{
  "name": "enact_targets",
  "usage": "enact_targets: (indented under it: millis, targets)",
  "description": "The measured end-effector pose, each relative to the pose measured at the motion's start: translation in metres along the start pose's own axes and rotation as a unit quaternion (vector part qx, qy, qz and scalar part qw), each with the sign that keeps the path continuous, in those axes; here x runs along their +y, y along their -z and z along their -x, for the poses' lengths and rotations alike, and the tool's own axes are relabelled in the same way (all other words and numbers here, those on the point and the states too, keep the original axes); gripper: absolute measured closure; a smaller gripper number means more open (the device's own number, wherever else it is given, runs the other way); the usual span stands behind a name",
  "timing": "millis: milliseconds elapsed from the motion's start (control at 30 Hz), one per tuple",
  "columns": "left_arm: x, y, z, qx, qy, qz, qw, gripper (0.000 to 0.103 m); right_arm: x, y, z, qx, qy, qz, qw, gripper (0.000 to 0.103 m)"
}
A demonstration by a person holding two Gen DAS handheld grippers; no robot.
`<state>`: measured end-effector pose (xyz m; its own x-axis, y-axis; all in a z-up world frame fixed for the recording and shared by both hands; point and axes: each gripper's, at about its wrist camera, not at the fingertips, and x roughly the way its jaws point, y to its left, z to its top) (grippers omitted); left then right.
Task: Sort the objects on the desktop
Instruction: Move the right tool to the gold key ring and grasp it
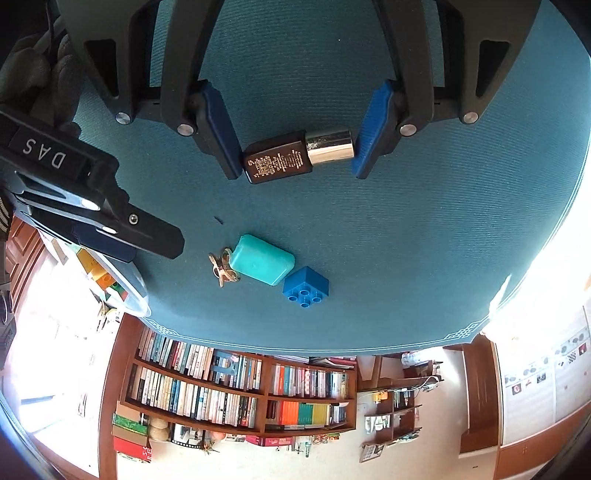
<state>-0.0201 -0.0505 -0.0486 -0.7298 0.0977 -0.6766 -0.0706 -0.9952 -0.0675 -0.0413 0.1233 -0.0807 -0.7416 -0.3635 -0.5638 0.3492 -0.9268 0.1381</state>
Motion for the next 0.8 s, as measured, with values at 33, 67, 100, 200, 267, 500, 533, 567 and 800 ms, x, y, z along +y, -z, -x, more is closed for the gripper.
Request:
enact_targets:
  millis: [33,67,100,200,267,500,533,567,800]
  targets:
    - [0.000,0.000,0.000,0.000,-0.002,-0.001,1.0000,0.039,0.000,0.001,-0.002,0.004,-0.001,0.000,1.000,0.027]
    - [0.000,0.000,0.001,0.000,-0.004,-0.001,1.0000,0.039,0.000,0.001,-0.004,0.008,-0.002,-0.001,1.000,0.027]
    - [0.000,0.000,0.001,0.000,-0.006,-0.001,1.0000,0.039,0.000,0.001,-0.004,0.012,-0.004,-0.003,1.000,0.027]
    - [0.000,0.000,0.000,0.001,-0.010,0.000,0.9999,0.039,-0.003,0.001,-0.006,0.016,-0.007,-0.014,1.000,0.027]
    - [0.001,-0.001,-0.001,0.002,-0.013,0.004,0.9999,0.039,-0.004,0.001,-0.007,0.020,-0.009,-0.017,1.000,0.027]
    - [0.005,0.000,0.000,0.002,-0.018,0.015,0.9997,0.039,0.002,0.001,-0.011,0.030,-0.005,-0.007,1.000,0.027]
    - [0.006,0.000,0.001,0.001,-0.019,0.016,0.9997,0.039,0.002,0.000,-0.012,0.033,-0.005,-0.007,0.999,0.027]
    - [0.007,0.000,0.001,0.001,-0.020,0.018,0.9996,0.039,0.002,-0.001,-0.015,0.038,-0.007,-0.007,0.999,0.027]
    - [0.014,0.001,-0.001,0.009,-0.020,0.034,0.9992,0.038,0.005,-0.011,-0.040,0.074,-0.022,-0.022,0.997,0.036]
